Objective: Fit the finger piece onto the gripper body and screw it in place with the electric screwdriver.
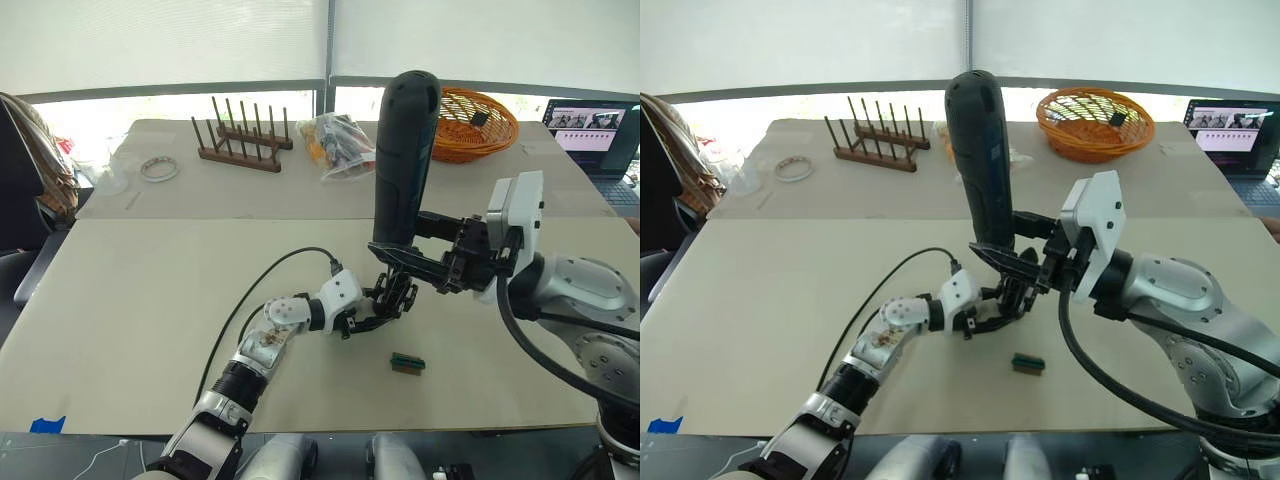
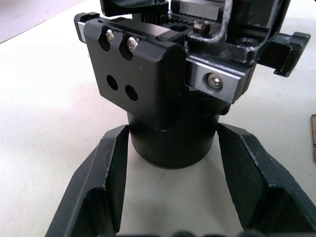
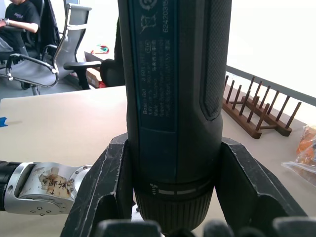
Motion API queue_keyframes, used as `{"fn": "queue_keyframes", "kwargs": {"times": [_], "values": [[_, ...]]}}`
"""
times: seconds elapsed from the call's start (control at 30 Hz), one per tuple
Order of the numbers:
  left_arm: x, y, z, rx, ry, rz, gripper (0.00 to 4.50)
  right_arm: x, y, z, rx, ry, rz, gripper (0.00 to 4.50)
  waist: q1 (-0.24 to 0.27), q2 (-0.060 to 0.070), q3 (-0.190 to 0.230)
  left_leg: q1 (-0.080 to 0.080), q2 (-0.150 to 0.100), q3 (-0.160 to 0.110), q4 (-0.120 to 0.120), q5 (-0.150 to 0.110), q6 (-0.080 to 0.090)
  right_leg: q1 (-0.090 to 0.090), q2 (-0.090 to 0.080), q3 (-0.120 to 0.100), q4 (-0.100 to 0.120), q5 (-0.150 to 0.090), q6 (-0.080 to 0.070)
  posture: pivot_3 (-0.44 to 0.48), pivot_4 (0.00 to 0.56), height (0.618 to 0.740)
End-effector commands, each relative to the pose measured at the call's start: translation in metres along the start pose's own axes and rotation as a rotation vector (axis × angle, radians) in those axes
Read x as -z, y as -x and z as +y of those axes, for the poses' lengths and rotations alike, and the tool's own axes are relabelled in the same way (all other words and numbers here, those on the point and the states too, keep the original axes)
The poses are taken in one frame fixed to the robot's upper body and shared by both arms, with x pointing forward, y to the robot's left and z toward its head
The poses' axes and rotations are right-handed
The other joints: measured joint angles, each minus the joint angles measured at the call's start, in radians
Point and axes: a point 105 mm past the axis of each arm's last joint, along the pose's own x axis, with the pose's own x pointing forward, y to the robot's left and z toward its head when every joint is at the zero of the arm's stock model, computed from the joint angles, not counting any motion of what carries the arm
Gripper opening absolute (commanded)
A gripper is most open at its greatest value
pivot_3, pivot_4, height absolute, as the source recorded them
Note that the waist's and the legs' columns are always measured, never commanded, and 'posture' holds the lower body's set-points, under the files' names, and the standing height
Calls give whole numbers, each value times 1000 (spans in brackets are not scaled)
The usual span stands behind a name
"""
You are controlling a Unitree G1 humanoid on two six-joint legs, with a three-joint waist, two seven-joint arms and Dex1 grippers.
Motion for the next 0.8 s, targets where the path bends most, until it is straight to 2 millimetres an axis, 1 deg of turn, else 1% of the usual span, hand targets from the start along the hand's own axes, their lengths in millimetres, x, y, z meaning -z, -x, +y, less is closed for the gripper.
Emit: {"fn": "queue_keyframes", "kwargs": {"times": [0.03,0.8], "values": [[-12,-4,-2,12,-15,-46,2241,-12,0,1,-7,49,-42,1913,0,0,0,0,0,0,0,0,0,0,0,0,0,0,0,0,150,740],[-15,-4,-2,11,-11,-56,2241,1,0,5,-21,45,-16,1913,0,0,0,0,0,0,0,0,0,0,0,0,0,0,0,0,150,740]]}}
